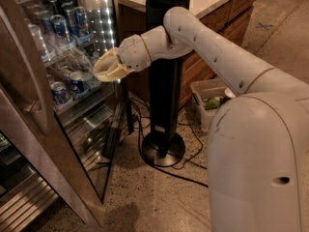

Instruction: Close right fridge door

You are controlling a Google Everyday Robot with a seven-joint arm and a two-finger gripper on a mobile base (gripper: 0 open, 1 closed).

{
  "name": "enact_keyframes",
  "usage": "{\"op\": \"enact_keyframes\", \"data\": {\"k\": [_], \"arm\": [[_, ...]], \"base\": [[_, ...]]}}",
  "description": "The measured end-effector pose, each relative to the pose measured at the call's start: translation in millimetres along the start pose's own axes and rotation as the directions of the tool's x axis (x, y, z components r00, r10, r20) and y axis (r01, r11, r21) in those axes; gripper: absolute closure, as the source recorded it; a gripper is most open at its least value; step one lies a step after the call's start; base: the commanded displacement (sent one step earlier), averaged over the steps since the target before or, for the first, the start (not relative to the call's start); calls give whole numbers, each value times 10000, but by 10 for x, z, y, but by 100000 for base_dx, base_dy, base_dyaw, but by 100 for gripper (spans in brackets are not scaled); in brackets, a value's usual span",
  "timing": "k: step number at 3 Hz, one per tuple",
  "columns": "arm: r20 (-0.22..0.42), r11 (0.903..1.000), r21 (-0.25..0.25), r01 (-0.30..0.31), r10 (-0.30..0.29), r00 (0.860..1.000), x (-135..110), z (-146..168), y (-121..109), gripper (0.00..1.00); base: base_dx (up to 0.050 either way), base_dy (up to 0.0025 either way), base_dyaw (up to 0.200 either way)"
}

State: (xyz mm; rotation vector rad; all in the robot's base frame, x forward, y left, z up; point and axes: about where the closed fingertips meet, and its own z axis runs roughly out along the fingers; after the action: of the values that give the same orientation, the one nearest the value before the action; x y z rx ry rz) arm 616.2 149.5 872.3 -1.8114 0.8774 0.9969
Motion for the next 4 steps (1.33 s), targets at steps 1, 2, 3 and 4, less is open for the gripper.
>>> {"op": "enact_keyframes", "data": {"k": [1,2,3,4], "arm": [[0,10000,0,0,0,10000,0,0,0,100],[0,10000,0,0,0,10000,0,0,0,100],[-484,9984,562,-80,107,9988,44,66,-114,100],[-808,9902,1393,-79,193,9965,125,88,-310,100]], "base": [[-4,7,19919],[0,0,0],[0,0,0],[0,0,0]]}}
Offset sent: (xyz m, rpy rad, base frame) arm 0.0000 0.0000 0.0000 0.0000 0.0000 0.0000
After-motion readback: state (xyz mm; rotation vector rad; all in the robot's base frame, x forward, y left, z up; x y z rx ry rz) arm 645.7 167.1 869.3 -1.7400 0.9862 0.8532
